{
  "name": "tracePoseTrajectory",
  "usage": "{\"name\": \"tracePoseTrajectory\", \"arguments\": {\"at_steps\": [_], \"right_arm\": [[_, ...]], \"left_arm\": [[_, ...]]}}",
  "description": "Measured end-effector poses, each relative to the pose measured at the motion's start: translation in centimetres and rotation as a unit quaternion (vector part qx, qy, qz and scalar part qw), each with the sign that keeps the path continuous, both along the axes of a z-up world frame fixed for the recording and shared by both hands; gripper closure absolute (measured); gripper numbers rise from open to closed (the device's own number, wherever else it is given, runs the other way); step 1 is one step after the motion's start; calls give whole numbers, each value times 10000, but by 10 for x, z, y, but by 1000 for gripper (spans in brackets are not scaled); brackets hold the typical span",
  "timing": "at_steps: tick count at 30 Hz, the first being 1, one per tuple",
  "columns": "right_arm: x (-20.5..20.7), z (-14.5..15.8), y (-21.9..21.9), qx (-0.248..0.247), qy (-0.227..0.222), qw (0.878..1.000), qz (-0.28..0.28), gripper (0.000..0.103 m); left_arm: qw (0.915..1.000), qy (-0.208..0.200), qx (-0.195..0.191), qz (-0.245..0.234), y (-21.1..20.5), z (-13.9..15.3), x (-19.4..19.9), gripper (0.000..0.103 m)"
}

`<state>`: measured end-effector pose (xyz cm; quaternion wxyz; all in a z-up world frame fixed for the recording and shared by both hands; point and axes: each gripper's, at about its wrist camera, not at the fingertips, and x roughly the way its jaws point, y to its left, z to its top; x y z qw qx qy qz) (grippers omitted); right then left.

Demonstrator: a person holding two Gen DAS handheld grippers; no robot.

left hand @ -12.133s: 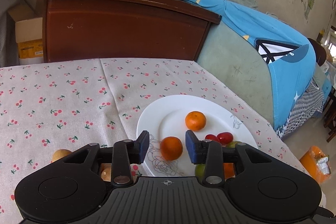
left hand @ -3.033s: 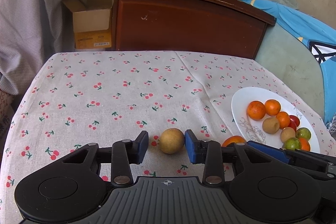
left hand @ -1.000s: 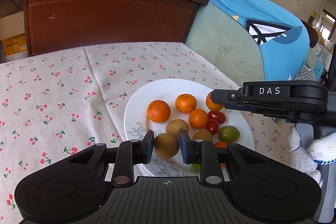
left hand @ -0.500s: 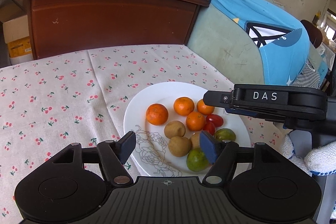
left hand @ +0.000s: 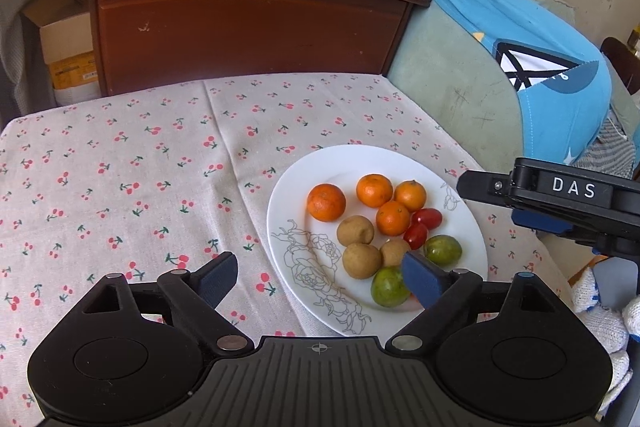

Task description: Organize fruits

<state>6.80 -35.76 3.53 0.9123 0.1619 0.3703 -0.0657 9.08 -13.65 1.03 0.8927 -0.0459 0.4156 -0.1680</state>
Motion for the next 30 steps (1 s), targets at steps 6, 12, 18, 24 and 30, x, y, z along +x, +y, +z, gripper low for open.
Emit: {"name": "tracePoseTrajectory", "arguments": {"at_steps": [6,12,18,24,30], "right_arm": [[-12,7,8,-358,166,9992,-55,15],[-25,9,19,-492,328,9982,-108,12],[-36,2,31,-666,515,9960,-292,12],[-37,-7,35,-678,721,9938,-513,10],[-36,-12,39,-635,811,9932,-548,10]], "left_arm": [[9990,175,163,382,9,5,0,10],[9972,331,324,585,10,6,2,9],[9950,445,541,706,7,4,4,8],[9932,594,617,783,7,-1,7,7],[9918,708,702,802,4,-7,10,7]]}}
